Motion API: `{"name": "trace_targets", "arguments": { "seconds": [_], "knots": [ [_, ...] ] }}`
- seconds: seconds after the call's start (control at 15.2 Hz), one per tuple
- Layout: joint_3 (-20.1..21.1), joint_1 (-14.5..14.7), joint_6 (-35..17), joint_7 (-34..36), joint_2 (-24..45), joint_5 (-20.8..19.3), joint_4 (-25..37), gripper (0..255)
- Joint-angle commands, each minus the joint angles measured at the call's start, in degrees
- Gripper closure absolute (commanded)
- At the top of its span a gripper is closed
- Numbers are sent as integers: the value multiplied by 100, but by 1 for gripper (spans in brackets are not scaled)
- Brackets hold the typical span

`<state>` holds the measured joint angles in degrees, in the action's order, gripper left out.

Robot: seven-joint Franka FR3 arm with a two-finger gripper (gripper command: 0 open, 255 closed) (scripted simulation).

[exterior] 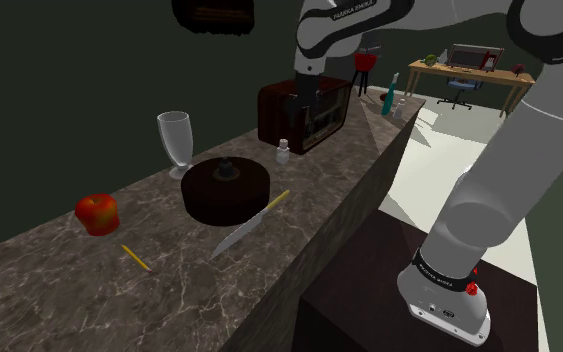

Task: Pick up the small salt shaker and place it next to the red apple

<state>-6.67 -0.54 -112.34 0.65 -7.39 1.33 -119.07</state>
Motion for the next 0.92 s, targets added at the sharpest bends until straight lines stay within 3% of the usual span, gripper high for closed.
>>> {"name": "trace_targets", "arguments": {
  "seconds": [0.0, 0.53, 0.86],
  "knots": [
    [-33, -18, -137, -44, 447, 25, 281, 0],
    [-127, -156, -393, -227, 2176, 168, 1629, 0],
    [-108, -166, -739, -243, 2307, 193, 1414, 0]
  ]
}}
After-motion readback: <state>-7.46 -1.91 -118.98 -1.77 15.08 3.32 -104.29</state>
